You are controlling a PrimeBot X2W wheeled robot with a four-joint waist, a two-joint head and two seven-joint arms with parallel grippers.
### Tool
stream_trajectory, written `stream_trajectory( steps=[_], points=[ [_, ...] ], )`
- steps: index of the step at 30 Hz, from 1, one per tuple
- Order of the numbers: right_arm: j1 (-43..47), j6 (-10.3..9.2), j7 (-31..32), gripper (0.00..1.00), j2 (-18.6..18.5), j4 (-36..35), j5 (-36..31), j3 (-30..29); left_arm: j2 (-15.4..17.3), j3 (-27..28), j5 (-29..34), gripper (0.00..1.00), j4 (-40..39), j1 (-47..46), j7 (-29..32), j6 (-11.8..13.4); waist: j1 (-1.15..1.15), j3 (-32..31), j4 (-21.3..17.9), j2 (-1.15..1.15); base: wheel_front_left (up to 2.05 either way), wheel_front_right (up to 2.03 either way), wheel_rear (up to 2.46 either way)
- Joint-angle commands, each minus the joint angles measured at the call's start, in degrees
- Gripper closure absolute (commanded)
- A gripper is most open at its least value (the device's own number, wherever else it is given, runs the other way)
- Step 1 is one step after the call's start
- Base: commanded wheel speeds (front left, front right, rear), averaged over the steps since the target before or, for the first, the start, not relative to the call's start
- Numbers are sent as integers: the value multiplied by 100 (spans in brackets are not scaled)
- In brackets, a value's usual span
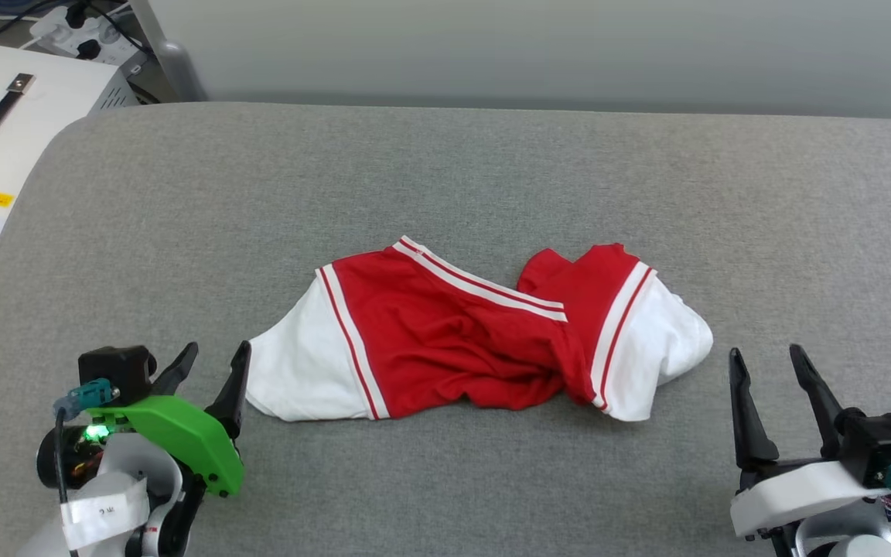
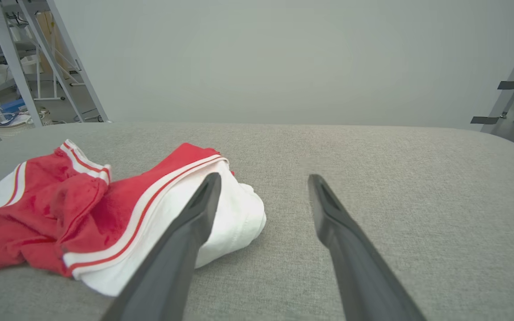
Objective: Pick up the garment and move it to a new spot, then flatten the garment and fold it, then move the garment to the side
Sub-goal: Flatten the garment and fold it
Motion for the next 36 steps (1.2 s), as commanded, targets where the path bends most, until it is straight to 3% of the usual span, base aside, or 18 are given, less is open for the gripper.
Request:
stream_trajectory(
  steps=[1, 12, 17, 27, 28, 29, 30, 36],
  points=[
    [22, -4, 142, 0, -57, 64, 25, 3, -57, -11, 118, 0, -59, -57, -144, 22, 0, -21, 122, 0, 0, 0, 0],
    [-819, -4, 2726, 0, -779, 381, 599, 219, -334, -11, 485, 0, -323, -42, -647, 117, 0, 105, 546, 0, 0, 0, 0],
    [-1062, -4, 3870, 0, -1029, 570, 940, 378, -473, 1, 537, 0, -249, -56, -706, 42, 0, 208, 720, 0, 0, 0, 0],
    [-1214, -4, 5017, 0, -1397, 876, 1149, 745, -715, 129, 552, 0, 81, -198, -755, -180, 0, 538, 986, 0, 0, 0, 0],
    [-1187, -4, 5085, 44, -1415, 885, 1156, 796, -723, 137, 572, 0, 116, -206, -757, -193, 0, 541, 998, 0, 0, 0, 0],
    [-1169, -4, 5110, 67, -1423, 885, 1165, 817, -727, 143, 590, 0, 144, -212, -759, -202, 0, 538, 1004, 0, 0, 0, 0],
    [-1149, -4, 5117, 100, -1426, 884, 1174, 834, -733, 152, 613, 0, 178, -216, -761, -215, 0, 518, 1005, 0, 0, 0, 0],
    [-1027, -4, 5021, 100, -1534, 791, 1210, 829, -754, 213, 698, 0, 276, -151, -768, -251, 0, 258, 885, 0, 0, 0, 0]
  ],
)
